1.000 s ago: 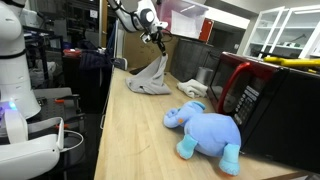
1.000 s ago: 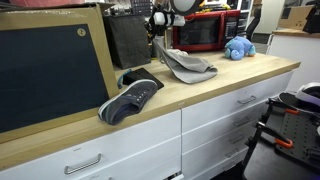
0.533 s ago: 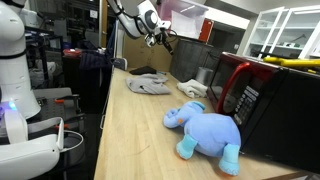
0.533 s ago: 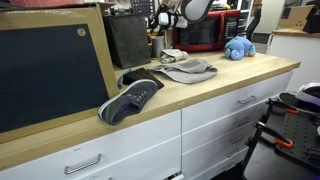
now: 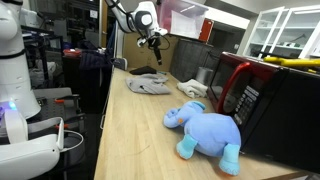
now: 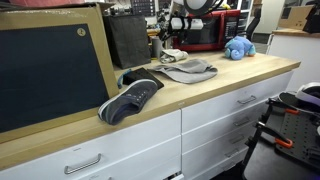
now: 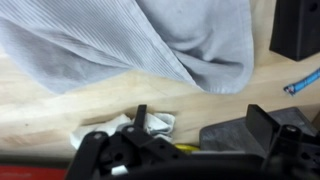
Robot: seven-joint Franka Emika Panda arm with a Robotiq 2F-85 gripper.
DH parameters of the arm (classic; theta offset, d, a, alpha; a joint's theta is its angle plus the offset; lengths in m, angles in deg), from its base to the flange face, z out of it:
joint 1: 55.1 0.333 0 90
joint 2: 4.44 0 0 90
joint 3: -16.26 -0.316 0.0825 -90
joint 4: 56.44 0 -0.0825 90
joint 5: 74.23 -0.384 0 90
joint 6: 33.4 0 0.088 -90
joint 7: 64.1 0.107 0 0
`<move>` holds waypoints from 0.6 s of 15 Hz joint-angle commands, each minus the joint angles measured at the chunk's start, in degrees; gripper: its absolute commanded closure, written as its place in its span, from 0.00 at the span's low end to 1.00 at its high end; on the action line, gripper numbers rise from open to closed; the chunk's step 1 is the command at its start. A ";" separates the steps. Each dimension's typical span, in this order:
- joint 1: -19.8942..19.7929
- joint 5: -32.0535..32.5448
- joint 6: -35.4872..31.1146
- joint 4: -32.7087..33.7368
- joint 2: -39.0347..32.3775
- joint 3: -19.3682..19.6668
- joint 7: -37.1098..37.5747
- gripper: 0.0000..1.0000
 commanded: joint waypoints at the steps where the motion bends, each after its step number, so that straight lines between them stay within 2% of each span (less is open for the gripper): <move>1: -1.84 -4.59 12.89 -3.32 4.42 -1.56 -4.83 0.00; 5: -2.59 -5.93 27.70 -3.09 4.70 -2.63 -5.79 0.00; 9: -2.48 -5.37 33.90 -4.89 4.84 -4.09 -6.70 0.00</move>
